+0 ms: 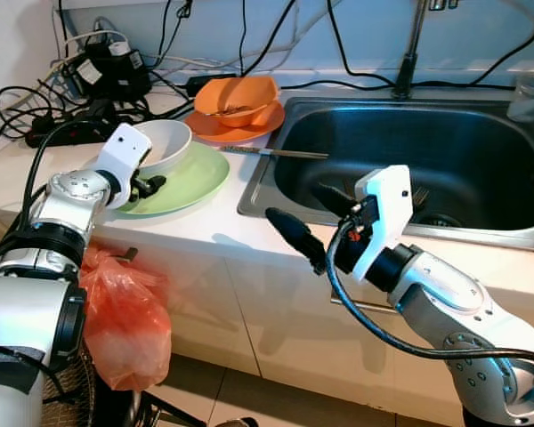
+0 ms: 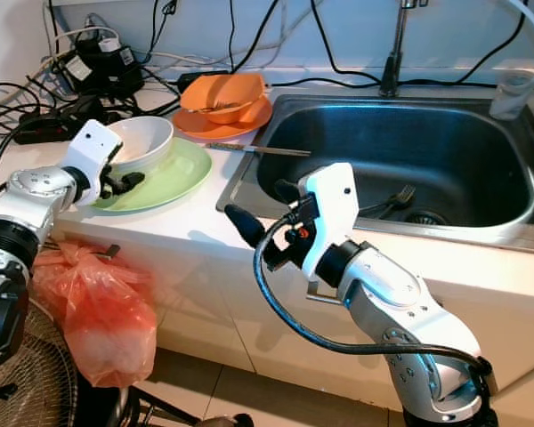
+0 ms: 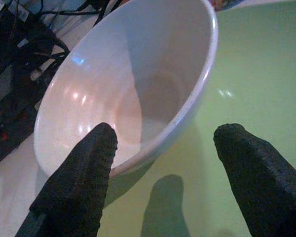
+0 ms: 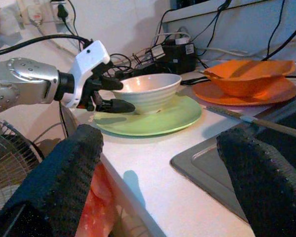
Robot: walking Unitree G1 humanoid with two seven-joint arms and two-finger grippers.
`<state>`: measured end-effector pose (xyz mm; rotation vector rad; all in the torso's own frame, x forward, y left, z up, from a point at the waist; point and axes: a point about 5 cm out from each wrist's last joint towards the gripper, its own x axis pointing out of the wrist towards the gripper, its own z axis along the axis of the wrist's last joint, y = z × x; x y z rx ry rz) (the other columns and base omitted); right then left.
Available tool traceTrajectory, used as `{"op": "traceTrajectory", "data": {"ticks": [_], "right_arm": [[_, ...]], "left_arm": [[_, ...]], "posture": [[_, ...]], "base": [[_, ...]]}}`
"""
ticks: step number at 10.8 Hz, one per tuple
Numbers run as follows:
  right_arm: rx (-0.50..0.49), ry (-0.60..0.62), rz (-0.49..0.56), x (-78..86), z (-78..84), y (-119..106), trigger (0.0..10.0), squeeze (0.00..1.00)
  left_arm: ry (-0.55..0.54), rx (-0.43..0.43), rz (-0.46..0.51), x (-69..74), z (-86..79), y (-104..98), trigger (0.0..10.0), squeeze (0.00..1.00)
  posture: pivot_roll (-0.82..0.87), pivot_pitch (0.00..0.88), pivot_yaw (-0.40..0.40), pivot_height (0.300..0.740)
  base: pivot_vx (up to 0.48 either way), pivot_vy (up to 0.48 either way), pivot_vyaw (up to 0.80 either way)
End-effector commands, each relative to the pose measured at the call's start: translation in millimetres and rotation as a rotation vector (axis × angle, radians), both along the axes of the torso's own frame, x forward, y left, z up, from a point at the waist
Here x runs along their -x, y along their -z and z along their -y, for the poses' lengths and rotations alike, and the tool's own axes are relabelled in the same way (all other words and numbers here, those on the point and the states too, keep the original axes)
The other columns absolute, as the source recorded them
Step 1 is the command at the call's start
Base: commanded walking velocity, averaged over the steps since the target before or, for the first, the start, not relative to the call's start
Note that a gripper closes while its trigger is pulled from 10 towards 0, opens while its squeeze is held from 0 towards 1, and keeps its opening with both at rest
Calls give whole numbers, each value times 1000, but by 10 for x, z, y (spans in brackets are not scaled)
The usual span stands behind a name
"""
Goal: Kitchen organization
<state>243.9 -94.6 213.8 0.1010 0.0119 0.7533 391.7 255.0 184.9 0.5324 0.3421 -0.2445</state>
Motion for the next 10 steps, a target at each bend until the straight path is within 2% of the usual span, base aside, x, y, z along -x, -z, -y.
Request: {"op": "traceTrajectory", "data": {"ticks": [1,10], "right_arm": [[-4,-23,0,35,-40,-10,10000,0],[2,-20,-9,35,-34,17,10000,0]], "left_arm": [[-20,-10,-17,39,-78,55,0,0],[24,15,-12,41,-33,66,0,0]], "posture": [[-118,0,151,740],[-122,0,152,740]], "base": [[0,0,0],[0,0,0]]}}
